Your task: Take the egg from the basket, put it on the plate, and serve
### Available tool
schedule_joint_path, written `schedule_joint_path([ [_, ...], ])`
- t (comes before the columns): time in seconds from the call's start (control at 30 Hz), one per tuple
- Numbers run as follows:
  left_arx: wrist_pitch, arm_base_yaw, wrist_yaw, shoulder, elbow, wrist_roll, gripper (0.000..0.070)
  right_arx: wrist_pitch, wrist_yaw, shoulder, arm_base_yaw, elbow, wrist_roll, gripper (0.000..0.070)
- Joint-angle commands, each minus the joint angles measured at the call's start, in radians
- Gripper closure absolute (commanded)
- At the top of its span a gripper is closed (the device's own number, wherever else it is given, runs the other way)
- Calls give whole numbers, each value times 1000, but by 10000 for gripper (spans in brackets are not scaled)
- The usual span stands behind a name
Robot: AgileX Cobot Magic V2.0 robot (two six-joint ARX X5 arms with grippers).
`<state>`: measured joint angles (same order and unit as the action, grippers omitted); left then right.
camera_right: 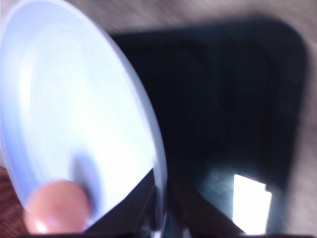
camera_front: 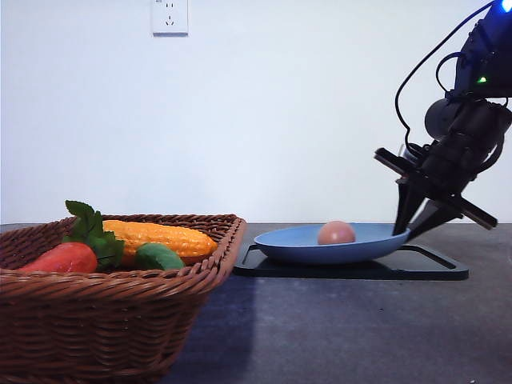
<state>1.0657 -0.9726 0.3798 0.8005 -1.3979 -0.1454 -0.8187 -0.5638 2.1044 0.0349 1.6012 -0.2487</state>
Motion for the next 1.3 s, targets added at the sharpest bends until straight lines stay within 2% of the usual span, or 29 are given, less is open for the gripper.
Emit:
schedule_joint_path([
  [0.0,-11,-8,6,16,-22,-5,291,-12,42,14,-1,26,47,700],
  [0.17,-11,-8,6,41,-22,-3,291,-18,68,14,-2,26,71,687],
  [0.23,-11,-8,6,49,-22,-1,291,-20,70,14,-6,26,71,605],
  [0.33,-10,-8,6,60,-22,-1,291,-20,88,14,-6,26,77,440],
  [0.4,-11,-8,6,66,-22,-1,292,-20,97,14,-6,28,84,417],
  [0.53,-11,-8,7,80,-22,0,300,-27,95,7,-12,42,104,417],
  [0.77,-13,-8,97,128,-22,25,398,-73,93,-81,-36,84,114,426],
  [0.87,-18,-8,148,162,-22,43,485,-77,94,-151,-40,84,127,501],
  [1.0,-34,14,189,219,-22,113,682,-86,93,-258,-37,84,155,671],
  [1.03,-42,24,190,234,-22,125,700,-92,94,-285,-35,84,164,698],
  [1.17,-59,71,189,292,-22,154,700,-137,105,-387,4,81,193,700],
  [1.27,-63,126,185,329,-19,159,700,-194,162,-458,59,80,232,700],
])
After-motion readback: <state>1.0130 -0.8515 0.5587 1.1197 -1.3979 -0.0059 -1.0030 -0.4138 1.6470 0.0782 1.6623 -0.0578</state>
